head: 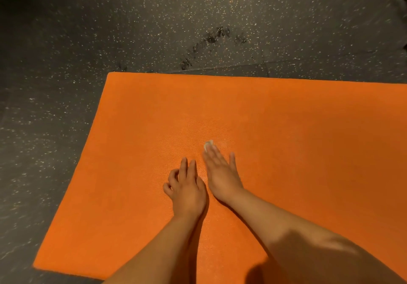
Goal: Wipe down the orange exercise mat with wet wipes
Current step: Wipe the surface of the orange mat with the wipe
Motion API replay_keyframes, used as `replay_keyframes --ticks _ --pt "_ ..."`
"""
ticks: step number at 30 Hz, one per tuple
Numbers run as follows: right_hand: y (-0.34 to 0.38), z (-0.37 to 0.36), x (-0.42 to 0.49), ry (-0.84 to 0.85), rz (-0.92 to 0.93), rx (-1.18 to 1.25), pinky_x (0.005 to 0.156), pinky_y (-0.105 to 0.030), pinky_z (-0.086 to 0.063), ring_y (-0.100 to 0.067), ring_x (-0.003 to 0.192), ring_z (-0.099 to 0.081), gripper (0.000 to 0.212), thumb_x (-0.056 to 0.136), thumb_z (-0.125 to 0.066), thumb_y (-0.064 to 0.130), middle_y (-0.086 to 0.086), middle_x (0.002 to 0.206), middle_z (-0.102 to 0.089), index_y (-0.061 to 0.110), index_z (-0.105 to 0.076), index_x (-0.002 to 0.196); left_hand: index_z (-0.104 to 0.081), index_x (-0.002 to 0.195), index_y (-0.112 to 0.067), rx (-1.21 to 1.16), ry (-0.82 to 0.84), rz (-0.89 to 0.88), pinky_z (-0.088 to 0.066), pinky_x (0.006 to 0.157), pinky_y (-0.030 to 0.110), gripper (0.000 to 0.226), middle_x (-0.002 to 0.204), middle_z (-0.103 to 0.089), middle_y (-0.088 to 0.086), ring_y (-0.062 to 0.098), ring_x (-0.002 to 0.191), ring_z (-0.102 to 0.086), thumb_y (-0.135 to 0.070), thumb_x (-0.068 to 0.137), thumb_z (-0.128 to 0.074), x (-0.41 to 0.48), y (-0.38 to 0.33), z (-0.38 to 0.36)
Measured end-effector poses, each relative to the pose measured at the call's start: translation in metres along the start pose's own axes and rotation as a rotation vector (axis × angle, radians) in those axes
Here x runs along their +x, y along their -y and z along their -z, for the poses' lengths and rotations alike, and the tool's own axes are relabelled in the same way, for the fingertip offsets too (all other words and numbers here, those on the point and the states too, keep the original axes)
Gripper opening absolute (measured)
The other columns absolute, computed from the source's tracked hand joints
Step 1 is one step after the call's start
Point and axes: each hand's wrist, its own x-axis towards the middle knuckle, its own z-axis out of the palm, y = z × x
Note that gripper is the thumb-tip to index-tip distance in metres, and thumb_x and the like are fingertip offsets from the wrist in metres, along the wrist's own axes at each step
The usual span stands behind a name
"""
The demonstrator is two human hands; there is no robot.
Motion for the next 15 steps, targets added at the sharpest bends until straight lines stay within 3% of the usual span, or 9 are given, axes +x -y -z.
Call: replay_keyframes --ticks 4,6,10,12,15 --pt "-0.019 0.013 0.003 0.038 0.088 -0.075 0.122 -0.052 0.015 -0.005 0.15 0.025 0.078 0.101 -0.034 0.004 0.016 0.164 0.023 0.031 0.007 0.162 -0.017 0.157 -0.04 0.032 0.024 -0.032 -0.009 0.113 0.048 0.054 0.168 0.001 -0.013 0.022 0.146 -0.006 -0.035 0.105 -0.031 0.003 -0.002 -0.001" --pt "-0.036 0.025 0.005 -0.04 -0.042 -0.095 0.122 -0.053 0.014 -0.006 0.147 0.027 0.083 0.098 -0.035 0.001 0.014 0.164 0.023 0.029 0.009 0.161 -0.017 0.157 -0.041 0.037 0.024 -0.029 -0.01 0.113 0.049 0.054 0.168 0.001 -0.014 0.022 0.145 -0.007 -0.036 0.105 -0.03 0.005 -0.003 -0.001" --pt "-0.047 0.036 0.013 -0.188 -0.356 -0.013 0.12 -0.052 0.012 -0.01 0.153 0.02 0.07 0.104 -0.031 0.012 0.007 0.167 0.019 0.024 0.005 0.162 -0.02 0.157 -0.04 0.028 0.016 -0.023 -0.009 0.112 0.048 0.053 0.168 -0.003 -0.012 0.022 0.143 -0.008 -0.036 0.105 -0.031 0.007 -0.005 -0.001" --pt "-0.031 0.031 0.015 -0.126 -0.302 0.024 0.122 -0.052 0.011 -0.01 0.153 0.02 0.073 0.101 -0.034 0.01 0.005 0.167 0.02 0.021 0.006 0.162 -0.024 0.156 -0.039 0.01 -0.003 -0.001 -0.008 0.111 0.047 0.052 0.167 -0.006 -0.012 0.023 0.141 -0.01 -0.036 0.105 -0.032 0.009 -0.01 0.0" --pt "0.0 0.018 0.013 0.009 -0.031 0.027 0.124 -0.053 0.009 -0.009 0.152 0.022 0.074 0.103 -0.039 0.016 0.006 0.166 0.021 0.022 0.005 0.162 -0.025 0.155 -0.039 -0.019 -0.012 0.0 -0.008 0.11 0.047 0.051 0.167 -0.006 -0.012 0.021 0.142 -0.009 -0.034 0.105 -0.034 0.012 -0.014 -0.001"
